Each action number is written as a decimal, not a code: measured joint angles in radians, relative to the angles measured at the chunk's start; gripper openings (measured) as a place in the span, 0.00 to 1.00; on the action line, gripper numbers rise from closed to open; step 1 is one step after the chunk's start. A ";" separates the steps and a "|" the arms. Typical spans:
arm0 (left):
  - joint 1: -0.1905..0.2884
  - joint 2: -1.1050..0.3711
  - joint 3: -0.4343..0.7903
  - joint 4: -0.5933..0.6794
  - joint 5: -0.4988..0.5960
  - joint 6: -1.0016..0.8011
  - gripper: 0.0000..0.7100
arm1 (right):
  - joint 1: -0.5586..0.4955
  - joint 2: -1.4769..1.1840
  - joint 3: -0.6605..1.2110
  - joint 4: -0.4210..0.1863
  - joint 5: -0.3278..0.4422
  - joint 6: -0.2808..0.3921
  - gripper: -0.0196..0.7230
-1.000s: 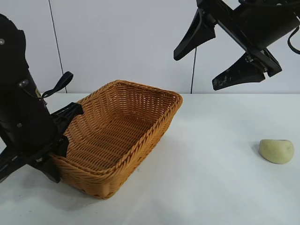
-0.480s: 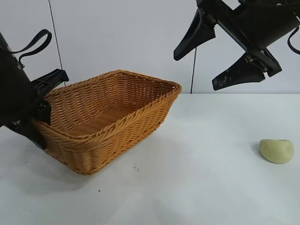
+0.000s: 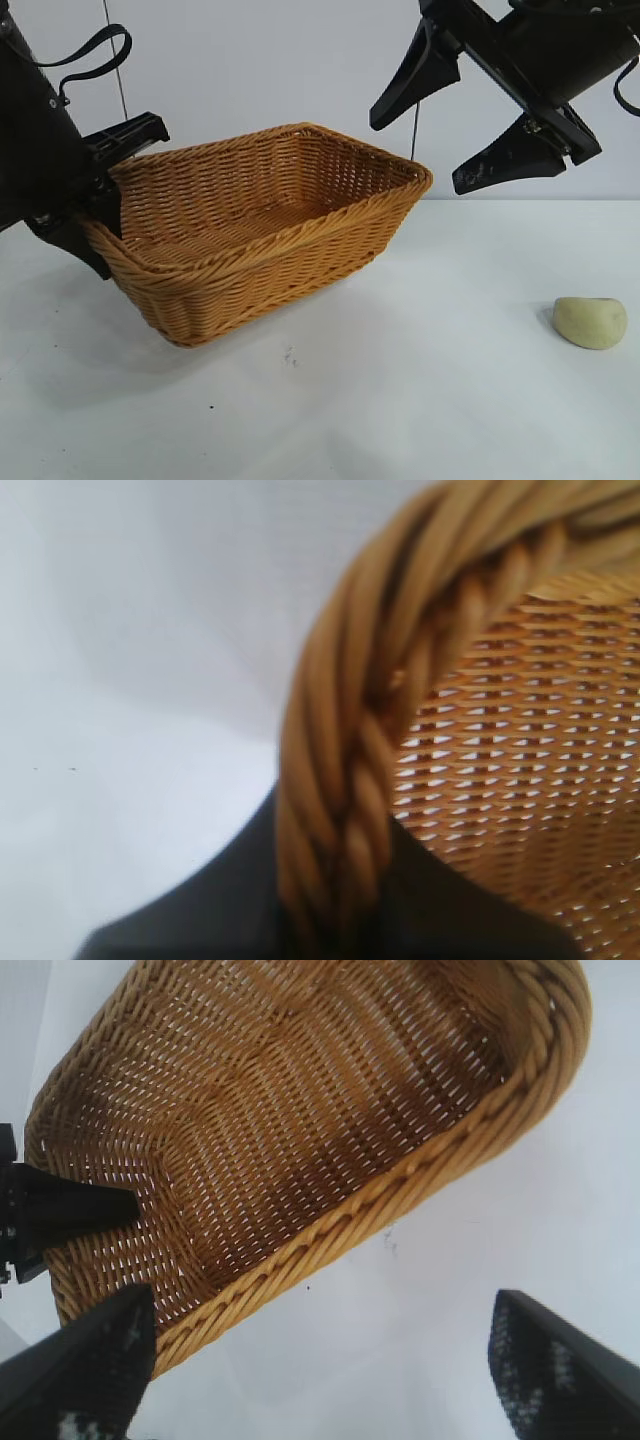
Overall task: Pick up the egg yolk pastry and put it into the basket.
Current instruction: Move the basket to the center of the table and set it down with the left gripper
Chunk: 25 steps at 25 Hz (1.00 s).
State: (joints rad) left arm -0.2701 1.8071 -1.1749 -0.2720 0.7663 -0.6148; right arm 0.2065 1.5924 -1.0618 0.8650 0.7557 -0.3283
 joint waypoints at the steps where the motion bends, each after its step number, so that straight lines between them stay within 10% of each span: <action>1: 0.001 0.012 -0.015 0.000 0.015 0.048 0.12 | 0.000 0.000 0.000 0.000 0.000 0.000 0.90; 25: 0.001 0.235 -0.252 -0.003 0.175 0.408 0.12 | 0.000 0.000 0.000 -0.011 0.004 0.000 0.90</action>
State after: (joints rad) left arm -0.2693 2.0417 -1.4269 -0.2748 0.9409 -0.2073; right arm 0.2065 1.5924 -1.0618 0.8543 0.7594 -0.3283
